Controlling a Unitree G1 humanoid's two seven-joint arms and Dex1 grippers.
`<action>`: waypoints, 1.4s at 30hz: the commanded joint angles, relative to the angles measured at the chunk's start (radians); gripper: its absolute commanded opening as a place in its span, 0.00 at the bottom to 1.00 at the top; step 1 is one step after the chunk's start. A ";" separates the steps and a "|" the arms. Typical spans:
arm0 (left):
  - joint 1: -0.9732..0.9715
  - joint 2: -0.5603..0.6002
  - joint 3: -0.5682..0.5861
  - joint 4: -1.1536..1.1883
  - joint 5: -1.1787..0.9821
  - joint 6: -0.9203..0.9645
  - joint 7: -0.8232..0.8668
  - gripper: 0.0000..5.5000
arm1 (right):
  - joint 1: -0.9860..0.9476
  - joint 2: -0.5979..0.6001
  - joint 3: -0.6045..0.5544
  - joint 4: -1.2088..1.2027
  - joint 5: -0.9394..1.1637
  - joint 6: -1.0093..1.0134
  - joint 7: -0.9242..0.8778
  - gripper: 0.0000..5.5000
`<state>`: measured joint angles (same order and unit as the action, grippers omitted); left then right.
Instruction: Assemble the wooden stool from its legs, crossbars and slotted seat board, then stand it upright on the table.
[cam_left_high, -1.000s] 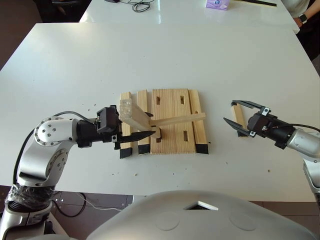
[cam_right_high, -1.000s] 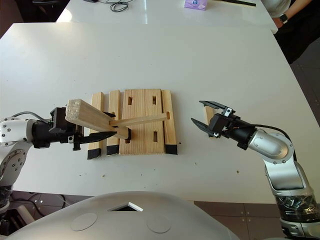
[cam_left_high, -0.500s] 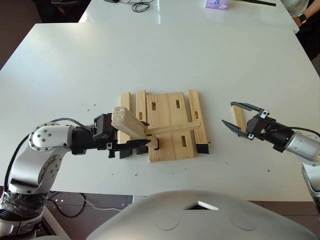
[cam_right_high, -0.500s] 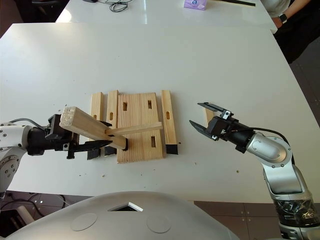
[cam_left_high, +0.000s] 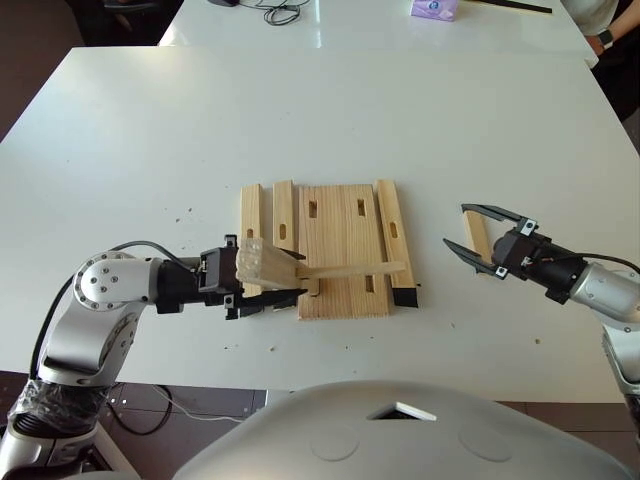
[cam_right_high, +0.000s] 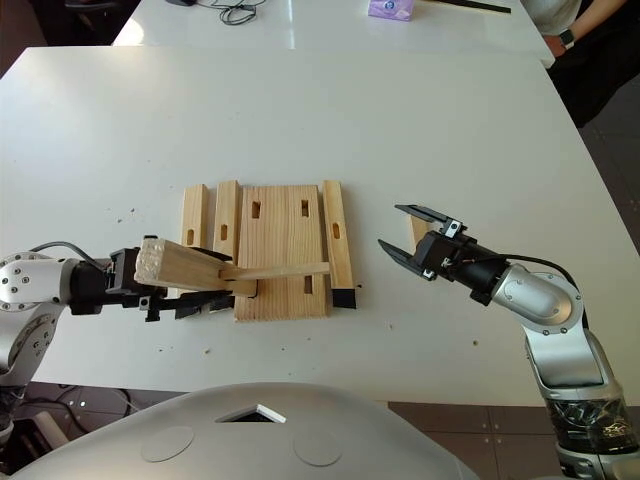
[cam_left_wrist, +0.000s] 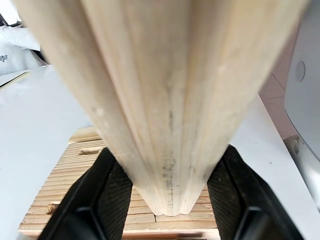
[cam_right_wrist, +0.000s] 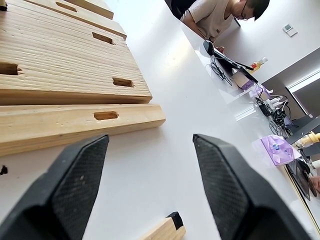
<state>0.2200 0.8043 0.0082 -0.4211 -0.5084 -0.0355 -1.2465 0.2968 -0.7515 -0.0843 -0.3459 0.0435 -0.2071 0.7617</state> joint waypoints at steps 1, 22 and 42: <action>0.025 0.020 -0.056 0.054 0.113 0.020 0.020 0.37 | -0.023 -0.005 0.002 -0.005 0.017 0.008 0.012 0.57; -0.207 0.055 -0.182 0.210 0.170 0.189 0.115 0.45 | -0.065 0.004 0.031 -0.004 0.015 0.023 0.022 0.57; -0.007 0.076 0.160 -0.094 0.041 0.710 0.394 0.77 | 0.121 0.061 -0.040 -0.109 -0.020 0.037 -0.085 0.57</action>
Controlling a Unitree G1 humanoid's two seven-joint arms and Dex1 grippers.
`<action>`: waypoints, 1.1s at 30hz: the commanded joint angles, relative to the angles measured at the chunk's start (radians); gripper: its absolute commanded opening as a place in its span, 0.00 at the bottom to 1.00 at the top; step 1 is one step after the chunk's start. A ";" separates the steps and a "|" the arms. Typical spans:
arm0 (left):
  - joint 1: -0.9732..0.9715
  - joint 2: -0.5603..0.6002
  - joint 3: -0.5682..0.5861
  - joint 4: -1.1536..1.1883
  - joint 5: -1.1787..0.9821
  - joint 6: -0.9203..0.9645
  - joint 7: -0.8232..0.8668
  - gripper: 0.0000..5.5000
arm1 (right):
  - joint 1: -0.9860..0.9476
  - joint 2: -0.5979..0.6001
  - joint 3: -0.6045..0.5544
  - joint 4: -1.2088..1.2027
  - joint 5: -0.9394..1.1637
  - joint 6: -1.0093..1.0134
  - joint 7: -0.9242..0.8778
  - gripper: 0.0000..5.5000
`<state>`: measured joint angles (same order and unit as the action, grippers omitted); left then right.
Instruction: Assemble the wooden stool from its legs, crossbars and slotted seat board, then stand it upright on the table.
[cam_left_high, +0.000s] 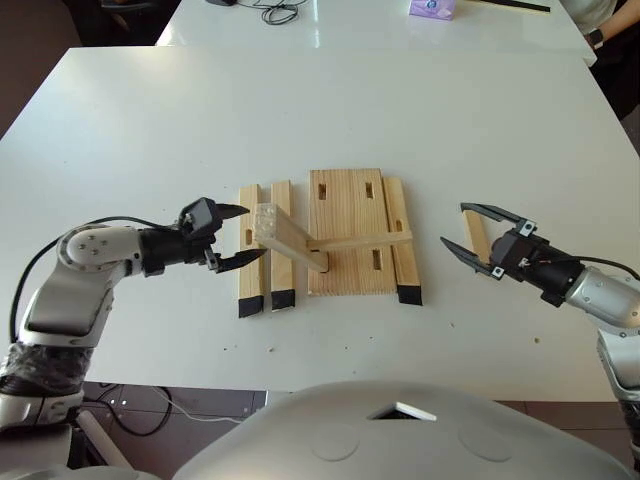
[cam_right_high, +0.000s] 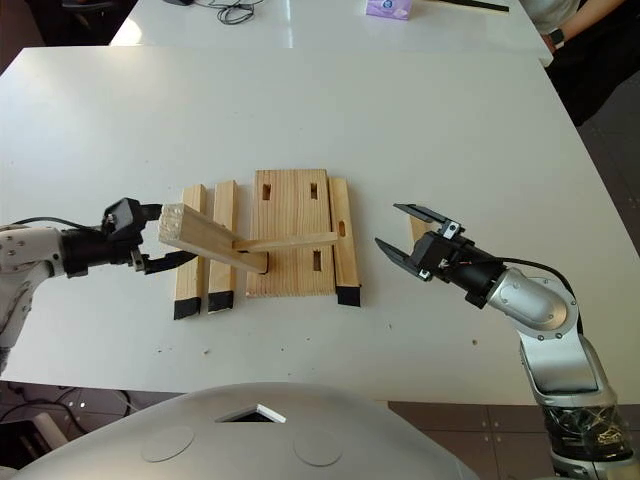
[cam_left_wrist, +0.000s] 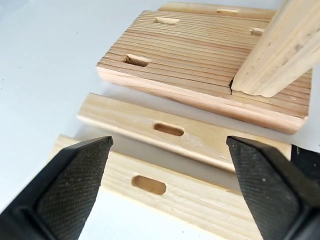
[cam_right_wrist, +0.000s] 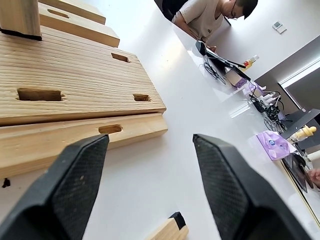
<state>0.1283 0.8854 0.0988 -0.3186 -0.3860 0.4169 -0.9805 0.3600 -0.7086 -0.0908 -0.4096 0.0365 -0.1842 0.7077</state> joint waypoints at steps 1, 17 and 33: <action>0.114 -0.017 0.090 -0.260 -0.112 0.359 0.178 0.77 | 0.065 0.022 -0.033 -0.050 -0.016 0.015 -0.038 0.57; 0.070 -0.133 0.106 -0.439 -0.219 1.015 0.487 0.77 | 0.087 0.041 -0.025 -0.075 -0.030 0.035 -0.064 0.57; 0.014 0.022 -0.001 -0.222 -0.141 0.825 0.417 0.77 | 0.094 0.069 -0.007 -0.075 -0.060 0.029 -0.091 0.57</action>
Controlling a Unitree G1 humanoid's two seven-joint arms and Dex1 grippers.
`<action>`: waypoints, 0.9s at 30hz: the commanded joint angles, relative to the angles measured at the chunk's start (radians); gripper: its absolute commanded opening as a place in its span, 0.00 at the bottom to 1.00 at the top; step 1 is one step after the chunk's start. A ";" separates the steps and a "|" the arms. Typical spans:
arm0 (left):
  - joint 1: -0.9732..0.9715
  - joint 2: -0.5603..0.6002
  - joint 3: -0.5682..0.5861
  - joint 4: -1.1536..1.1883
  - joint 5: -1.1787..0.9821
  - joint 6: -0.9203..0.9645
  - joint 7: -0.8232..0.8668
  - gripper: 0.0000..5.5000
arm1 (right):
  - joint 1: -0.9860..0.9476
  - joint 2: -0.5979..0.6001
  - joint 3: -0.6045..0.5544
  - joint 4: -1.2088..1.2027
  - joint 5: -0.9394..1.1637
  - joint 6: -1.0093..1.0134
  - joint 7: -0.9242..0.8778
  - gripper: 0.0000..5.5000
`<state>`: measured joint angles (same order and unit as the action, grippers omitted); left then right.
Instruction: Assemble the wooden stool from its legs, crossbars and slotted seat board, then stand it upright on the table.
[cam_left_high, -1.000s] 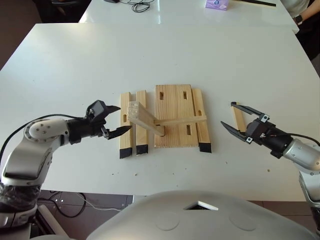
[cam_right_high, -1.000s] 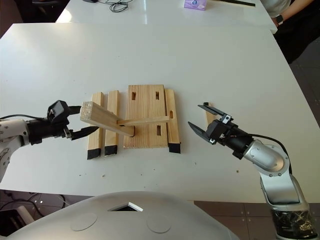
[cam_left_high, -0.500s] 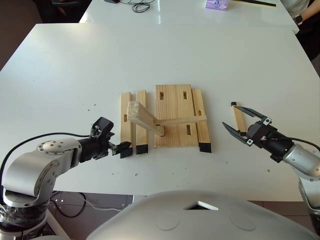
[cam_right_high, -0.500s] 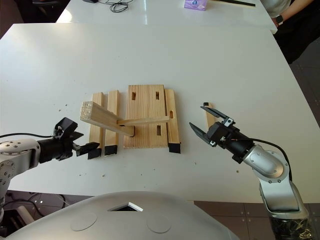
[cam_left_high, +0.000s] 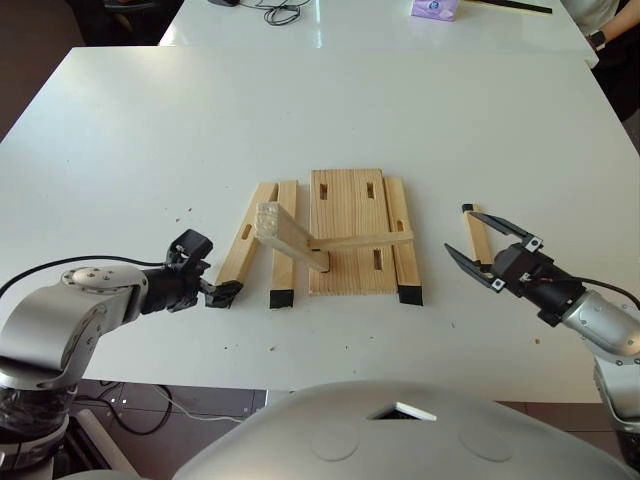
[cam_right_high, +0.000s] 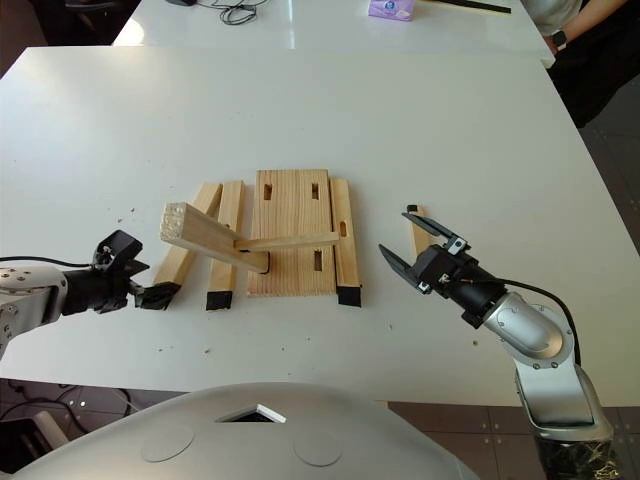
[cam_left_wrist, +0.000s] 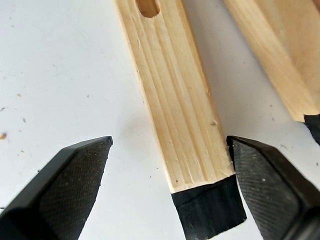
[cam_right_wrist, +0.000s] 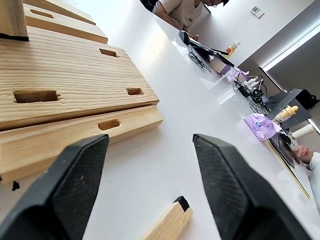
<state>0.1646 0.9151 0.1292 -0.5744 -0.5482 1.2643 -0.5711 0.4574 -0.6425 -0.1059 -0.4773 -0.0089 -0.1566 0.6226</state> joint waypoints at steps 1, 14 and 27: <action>-0.023 -0.024 -0.035 0.042 0.020 -0.016 0.017 0.77 | -0.009 0.002 0.010 -0.004 -0.014 0.001 -0.004 0.57; 0.096 -0.176 -0.022 0.087 0.048 -0.059 0.101 0.77 | -0.028 -0.009 0.006 0.010 -0.003 -0.003 0.009 0.57; 0.143 -0.242 -0.083 0.146 0.124 -0.283 0.106 0.46 | -0.051 -0.012 0.007 0.019 0.006 0.001 0.013 0.57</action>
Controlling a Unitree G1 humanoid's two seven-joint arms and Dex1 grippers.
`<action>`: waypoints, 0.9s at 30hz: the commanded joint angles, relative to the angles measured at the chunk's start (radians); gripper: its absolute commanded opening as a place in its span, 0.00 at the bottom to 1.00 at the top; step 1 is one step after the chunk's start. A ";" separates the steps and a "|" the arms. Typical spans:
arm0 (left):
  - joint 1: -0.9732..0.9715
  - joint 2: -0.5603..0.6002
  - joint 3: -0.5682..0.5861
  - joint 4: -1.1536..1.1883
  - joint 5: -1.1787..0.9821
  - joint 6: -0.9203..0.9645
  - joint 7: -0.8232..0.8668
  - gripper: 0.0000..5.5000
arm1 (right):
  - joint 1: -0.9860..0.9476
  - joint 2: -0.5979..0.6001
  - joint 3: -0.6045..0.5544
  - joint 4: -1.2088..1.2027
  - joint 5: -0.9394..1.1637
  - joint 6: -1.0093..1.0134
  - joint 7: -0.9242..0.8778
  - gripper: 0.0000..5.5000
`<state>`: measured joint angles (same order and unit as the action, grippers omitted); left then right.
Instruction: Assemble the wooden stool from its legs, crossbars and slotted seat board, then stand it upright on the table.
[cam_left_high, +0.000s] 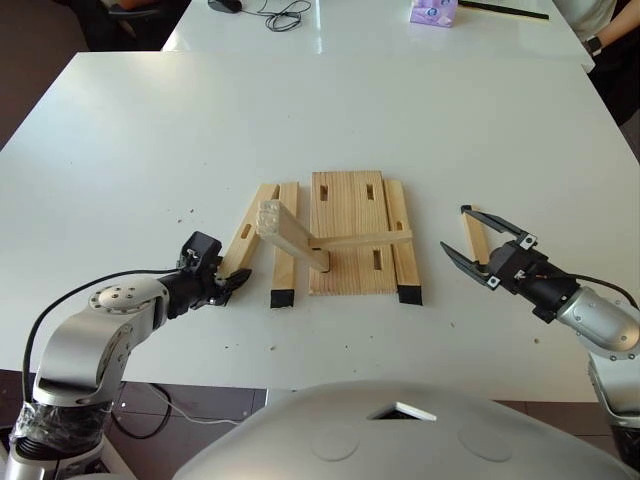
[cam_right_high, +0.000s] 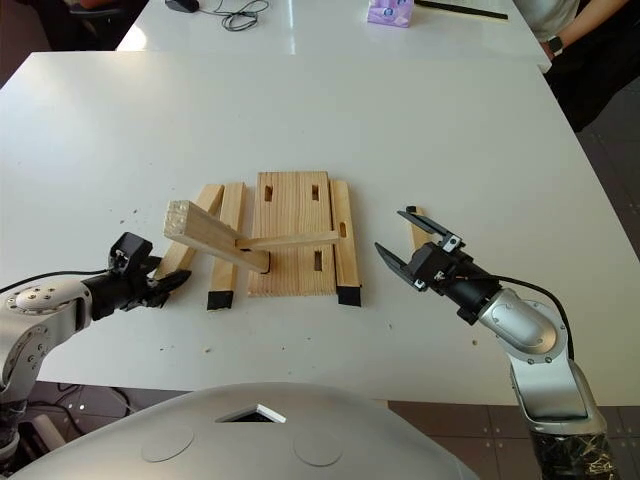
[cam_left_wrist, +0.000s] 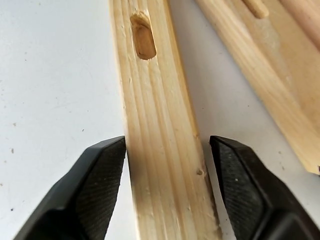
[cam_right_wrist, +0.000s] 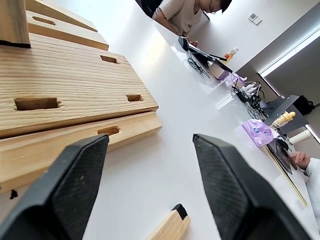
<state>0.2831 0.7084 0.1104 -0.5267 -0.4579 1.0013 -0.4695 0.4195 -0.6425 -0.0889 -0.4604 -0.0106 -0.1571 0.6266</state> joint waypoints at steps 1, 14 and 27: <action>0.015 -0.042 -0.070 0.119 0.048 -0.043 0.010 0.43 | -0.013 -0.011 -0.009 0.003 0.008 0.002 0.009 0.57; -0.142 -0.139 0.026 0.264 0.056 -0.197 0.036 0.37 | -0.028 -0.015 -0.021 0.007 0.023 0.008 0.010 0.57; -0.756 -0.157 0.122 0.444 -0.029 -0.327 -0.059 0.37 | -0.197 0.018 -0.179 0.034 0.417 0.299 0.002 0.57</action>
<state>-0.3686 0.5553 0.2382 -0.0787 -0.4419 0.7016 -0.4743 0.2829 -0.6260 -0.2200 -0.4216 0.2877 0.0403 0.6294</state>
